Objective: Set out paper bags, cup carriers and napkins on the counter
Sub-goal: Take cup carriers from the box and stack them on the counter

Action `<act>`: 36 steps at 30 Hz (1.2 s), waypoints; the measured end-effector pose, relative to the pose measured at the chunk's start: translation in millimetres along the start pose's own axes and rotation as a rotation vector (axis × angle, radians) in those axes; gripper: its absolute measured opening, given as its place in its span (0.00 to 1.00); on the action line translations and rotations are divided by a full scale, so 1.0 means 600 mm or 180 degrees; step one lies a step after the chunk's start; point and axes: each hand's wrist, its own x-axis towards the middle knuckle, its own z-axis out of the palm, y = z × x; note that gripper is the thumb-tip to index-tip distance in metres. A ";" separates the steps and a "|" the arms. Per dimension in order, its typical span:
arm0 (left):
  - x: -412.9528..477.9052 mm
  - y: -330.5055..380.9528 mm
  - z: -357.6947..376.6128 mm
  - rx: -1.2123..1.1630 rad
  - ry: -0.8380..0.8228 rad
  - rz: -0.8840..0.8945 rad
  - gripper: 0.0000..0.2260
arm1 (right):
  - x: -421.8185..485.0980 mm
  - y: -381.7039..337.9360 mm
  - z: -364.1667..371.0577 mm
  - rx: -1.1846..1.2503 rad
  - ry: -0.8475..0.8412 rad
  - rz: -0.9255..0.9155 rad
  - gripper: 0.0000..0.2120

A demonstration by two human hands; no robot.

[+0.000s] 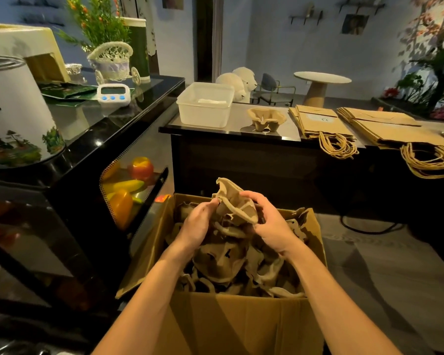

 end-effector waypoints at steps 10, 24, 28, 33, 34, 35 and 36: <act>-0.006 -0.017 -0.027 -0.0270 0.0266 -0.0082 0.26 | 0.003 -0.011 0.044 -0.0463 0.0213 -0.0147 0.12; -0.022 -0.016 -0.027 -0.0512 0.0334 -0.0046 0.10 | -0.014 -0.007 0.044 -0.0924 0.0022 -0.0335 0.18; -0.026 -0.015 -0.040 -0.0601 0.0531 0.0139 0.10 | -0.028 -0.006 0.044 -0.0801 0.0441 -0.0231 0.16; -0.029 -0.032 -0.044 -0.0550 0.0789 0.0025 0.16 | -0.059 0.006 0.074 -0.2689 -0.0757 -0.0171 0.45; -0.032 -0.034 -0.042 -0.0592 0.0832 0.0009 0.18 | -0.061 0.012 0.080 -0.2756 -0.0728 -0.0202 0.46; -0.035 -0.034 -0.040 -0.0659 0.0874 0.0012 0.18 | -0.062 0.014 0.080 -0.2591 -0.0585 -0.0206 0.45; -0.038 -0.035 -0.038 -0.0732 0.0935 0.0032 0.18 | -0.064 0.011 0.075 -0.2234 -0.0394 -0.0206 0.42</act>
